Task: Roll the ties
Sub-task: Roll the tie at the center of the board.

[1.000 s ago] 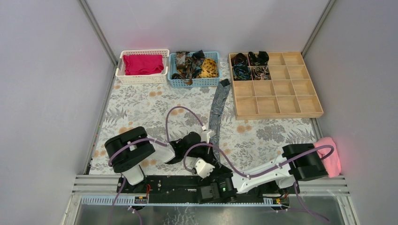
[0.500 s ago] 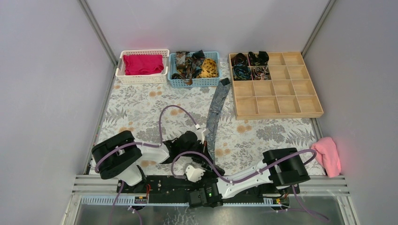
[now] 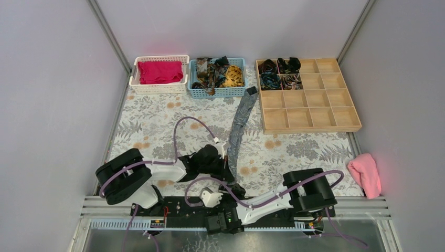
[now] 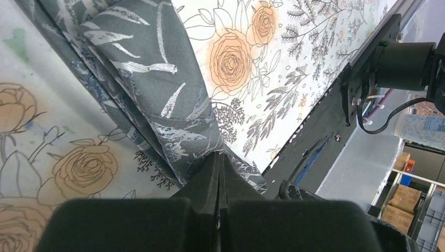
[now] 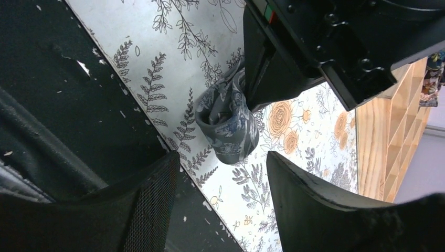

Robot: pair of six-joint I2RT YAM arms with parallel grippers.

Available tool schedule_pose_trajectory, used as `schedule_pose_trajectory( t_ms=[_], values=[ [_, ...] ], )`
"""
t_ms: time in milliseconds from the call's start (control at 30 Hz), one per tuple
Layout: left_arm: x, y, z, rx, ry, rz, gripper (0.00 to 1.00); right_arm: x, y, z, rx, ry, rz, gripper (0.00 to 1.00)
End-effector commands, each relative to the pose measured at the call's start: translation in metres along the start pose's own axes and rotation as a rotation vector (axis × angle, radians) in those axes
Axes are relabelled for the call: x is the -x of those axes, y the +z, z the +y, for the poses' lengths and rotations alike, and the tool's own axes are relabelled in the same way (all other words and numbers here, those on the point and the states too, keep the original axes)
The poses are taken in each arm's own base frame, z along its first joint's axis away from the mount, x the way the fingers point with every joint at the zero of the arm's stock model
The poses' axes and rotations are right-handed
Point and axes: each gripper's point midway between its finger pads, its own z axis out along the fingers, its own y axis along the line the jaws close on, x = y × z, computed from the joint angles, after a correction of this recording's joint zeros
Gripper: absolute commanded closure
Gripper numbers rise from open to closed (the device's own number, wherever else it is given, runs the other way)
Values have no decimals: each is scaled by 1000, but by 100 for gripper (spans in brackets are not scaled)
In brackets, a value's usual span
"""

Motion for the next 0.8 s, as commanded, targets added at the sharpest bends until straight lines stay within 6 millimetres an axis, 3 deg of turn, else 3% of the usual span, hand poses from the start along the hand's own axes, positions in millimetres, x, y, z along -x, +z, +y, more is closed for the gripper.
schedule_pose_trajectory(
  t_ms=[0,200,533,767],
  values=[
    [-44,-18,67,267,-41,136,100,5,8,-6,-65,-25,-9,31],
    [-42,-23,62,264,-33,139,100,1,23,1,-72,-63,17,32],
    [-43,-22,59,243,-32,144,100,13,37,7,-1,-47,0,34],
    [-46,-19,57,222,-38,152,100,8,46,17,71,-30,43,48]
  ],
)
